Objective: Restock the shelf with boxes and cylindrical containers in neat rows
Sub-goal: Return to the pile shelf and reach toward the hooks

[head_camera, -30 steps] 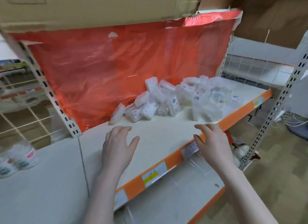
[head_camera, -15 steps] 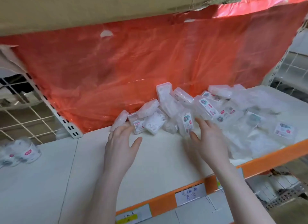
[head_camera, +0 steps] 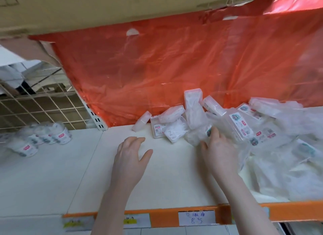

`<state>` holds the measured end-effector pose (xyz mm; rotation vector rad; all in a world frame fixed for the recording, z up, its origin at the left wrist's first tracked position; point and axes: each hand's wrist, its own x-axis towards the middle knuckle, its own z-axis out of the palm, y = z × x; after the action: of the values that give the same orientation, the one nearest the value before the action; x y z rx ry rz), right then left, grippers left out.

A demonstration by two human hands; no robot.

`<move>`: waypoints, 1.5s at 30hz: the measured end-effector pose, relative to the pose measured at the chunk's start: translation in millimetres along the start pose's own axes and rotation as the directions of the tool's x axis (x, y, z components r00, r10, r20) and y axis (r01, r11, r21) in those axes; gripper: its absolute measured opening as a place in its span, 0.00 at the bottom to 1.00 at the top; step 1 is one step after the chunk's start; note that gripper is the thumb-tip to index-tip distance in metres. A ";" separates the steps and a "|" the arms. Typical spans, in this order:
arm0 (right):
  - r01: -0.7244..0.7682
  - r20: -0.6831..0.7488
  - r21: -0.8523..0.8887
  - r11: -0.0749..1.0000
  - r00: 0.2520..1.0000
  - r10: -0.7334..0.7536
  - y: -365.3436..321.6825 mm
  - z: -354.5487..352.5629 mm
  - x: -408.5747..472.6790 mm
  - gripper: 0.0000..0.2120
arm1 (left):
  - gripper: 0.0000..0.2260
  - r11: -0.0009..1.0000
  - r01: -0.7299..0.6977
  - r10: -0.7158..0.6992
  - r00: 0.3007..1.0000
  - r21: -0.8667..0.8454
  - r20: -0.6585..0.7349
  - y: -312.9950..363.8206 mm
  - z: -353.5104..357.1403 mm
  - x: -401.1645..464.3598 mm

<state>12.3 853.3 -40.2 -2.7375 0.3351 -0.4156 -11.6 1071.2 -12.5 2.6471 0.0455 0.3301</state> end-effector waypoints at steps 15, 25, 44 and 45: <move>0.045 -0.031 -0.045 0.998 0.998 -0.047 -4.4 6.7 8.1 0.23 | 0.18 0.998 -0.043 0.043 0.999 -0.051 -0.002 -26.6 -10.1 8.9; 0.147 -0.185 0.077 0.986 0.974 -0.131 -4.6 1.7 -9.2 0.25 | 0.19 0.988 -0.138 0.141 0.990 -0.065 0.032 -24.1 -2.1 38.9; 0.131 -0.329 -0.095 0.987 0.932 -0.155 24.9 -24.4 -28.5 0.34 | 0.23 0.934 -0.315 0.255 0.917 0.167 0.306 55.8 39.4 123.9; 0.131 -0.331 -0.094 0.987 0.931 -0.155 25.5 -24.9 -28.7 0.34 | 0.22 0.936 -0.307 0.247 0.920 0.170 0.304 55.7 40.4 125.9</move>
<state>-26.9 830.5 -34.4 -2.7625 0.2385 -0.9360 118.9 1014.6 6.4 2.8919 -0.4144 0.0392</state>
